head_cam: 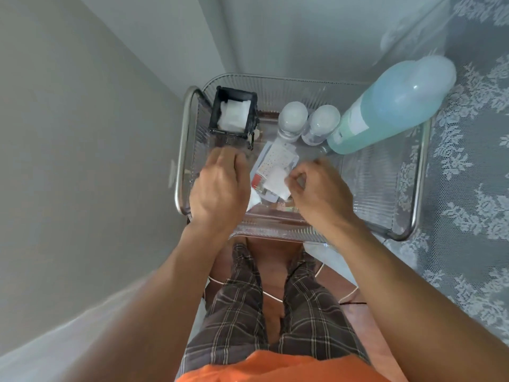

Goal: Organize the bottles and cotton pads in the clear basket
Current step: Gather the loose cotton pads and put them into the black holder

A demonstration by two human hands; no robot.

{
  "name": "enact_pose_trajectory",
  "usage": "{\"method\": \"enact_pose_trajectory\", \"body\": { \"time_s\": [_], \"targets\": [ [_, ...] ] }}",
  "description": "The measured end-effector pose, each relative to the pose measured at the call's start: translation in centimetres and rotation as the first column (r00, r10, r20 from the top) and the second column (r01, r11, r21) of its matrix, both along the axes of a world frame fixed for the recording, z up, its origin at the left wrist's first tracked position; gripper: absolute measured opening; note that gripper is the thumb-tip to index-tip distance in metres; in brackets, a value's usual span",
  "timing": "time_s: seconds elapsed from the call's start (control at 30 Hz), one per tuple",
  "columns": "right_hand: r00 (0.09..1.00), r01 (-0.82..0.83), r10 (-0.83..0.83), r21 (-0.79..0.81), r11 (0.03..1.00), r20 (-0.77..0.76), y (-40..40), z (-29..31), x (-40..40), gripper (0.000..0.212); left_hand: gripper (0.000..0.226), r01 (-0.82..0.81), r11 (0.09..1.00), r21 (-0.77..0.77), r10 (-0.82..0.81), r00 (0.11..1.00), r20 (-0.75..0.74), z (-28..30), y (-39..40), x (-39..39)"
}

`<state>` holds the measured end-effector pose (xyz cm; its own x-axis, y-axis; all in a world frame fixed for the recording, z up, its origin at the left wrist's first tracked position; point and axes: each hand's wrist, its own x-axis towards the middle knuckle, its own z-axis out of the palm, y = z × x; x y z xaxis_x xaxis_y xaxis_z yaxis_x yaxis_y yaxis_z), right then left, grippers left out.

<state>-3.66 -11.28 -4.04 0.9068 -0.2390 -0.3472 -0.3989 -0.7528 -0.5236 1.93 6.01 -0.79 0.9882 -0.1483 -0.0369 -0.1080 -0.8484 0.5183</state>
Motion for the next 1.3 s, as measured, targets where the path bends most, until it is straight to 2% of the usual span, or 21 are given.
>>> {"method": "enact_pose_trajectory", "body": {
  "time_s": [0.07, 0.17, 0.23, 0.33, 0.4, 0.47, 0.57, 0.63, 0.73, 0.83, 0.9, 1.03, 1.07, 1.1, 1.17, 1.3],
  "targets": [
    [0.992, 0.019, -0.023, 0.031, 0.999, 0.124, 0.5, 3.0, 1.6, 0.013, 0.022, 0.042, 0.995, 0.09, -0.026, 0.985, -0.172, -1.6, 0.8, -0.4],
    [0.961, -0.006, -0.006, 0.042, 0.999, 0.275, 1.6, 6.5, 5.5, 0.013, 0.023, 0.138, 0.966, 0.217, -0.031, 0.9, -0.434, -3.3, 1.3, -0.2],
    [0.958, -0.047, 0.041, 0.016, 0.999, 0.283, 2.3, 7.2, 8.6, 0.014, 0.041, 0.205, 0.937, 0.284, -0.015, 0.835, -0.551, -4.2, 1.0, 0.1],
    [0.957, -0.176, 0.197, -0.115, 0.978, 0.213, 2.9, 6.5, 12.5, 0.014, 0.064, 0.289, 0.88, 0.377, -0.002, 0.796, -0.606, -5.8, 0.0, 0.6],
    [0.948, -0.253, 0.28, -0.177, 0.951, 0.149, 3.4, 5.5, 14.1, 0.014, 0.071, 0.308, 0.856, 0.415, -0.008, 0.811, -0.585, -6.7, -0.5, 0.8],
    [0.938, -0.289, 0.325, -0.244, 0.926, 0.123, 3.9, 4.5, 14.8, 0.012, 0.065, 0.304, 0.851, 0.429, -0.027, 0.84, -0.542, -7.5, -0.7, 0.8],
    [0.922, -0.286, 0.357, -0.356, 0.89, 0.151, 4.5, 3.7, 15.0, 0.01, 0.047, 0.328, 0.848, 0.417, -0.057, 0.839, -0.542, -7.9, -0.8, 0.5],
    [0.91, -0.261, 0.356, -0.374, 0.89, 0.211, 4.6, 3.5, 14.7, 0.011, 0.047, 0.323, 0.849, 0.419, -0.054, 0.841, -0.538, -7.5, -0.8, 0.1],
    [0.885, -0.174, 0.286, -0.308, 0.935, 0.366, 4.3, 3.7, 13.4, 0.011, 0.047, 0.242, 0.901, 0.361, -0.048, 0.88, -0.473, -5.5, -0.5, -0.4],
    [0.846, 0.007, 0.05, -0.106, 0.994, 0.531, 3.6, 4.2, 10.4, 0.014, 0.03, 0.115, 0.955, 0.273, -0.017, 0.941, -0.337, -2.1, -0.2, -0.9],
    [0.83, 0.066, -0.054, -0.001, 0.998, 0.554, 3.3, 4.1, 6.5, 0.012, 0.018, 0.07, 0.966, 0.25, -0.005, 0.967, -0.253, 0.3, 0.3, -1.0],
    [0.906, 0.03, -0.037, 0.023, 0.999, 0.422, 2.8, 2.6, -1.5, 0.01, 0.007, 0.015, 0.99, 0.138, -0.009, 0.999, -0.041, 4.3, 1.3, 1.5],
    [0.914, 0.082, -0.081, 0.016, 0.997, 0.397, 0.5, 2.8, -3.8, 0.008, 0.008, 0.083, 0.989, 0.12, -0.083, 0.997, -0.002, 5.5, -1.0, 2.4],
    [0.916, 0.121, -0.118, 0.014, 0.993, 0.382, -1.4, 2.9, -5.6, 0.006, 0.009, 0.157, 0.976, 0.15, -0.161, 0.987, 0.013, 6.4, -3.1, 3.7],
    [0.945, 0.067, -0.063, -0.001, 0.998, 0.32, -0.5, 2.0, -7.1, 0.006, 0.009, 0.198, 0.947, 0.253, -0.207, 0.978, 0.007, 6.8, -2.2, 6.8],
    [0.972, 0.024, -0.03, 0.029, 0.999, 0.231, 1.1, 2.3, -8.4, 0.018, 0.014, 0.313, 0.859, 0.406, -0.301, 0.949, -0.094, 5.4, -0.9, 11.3]
  ]
}}
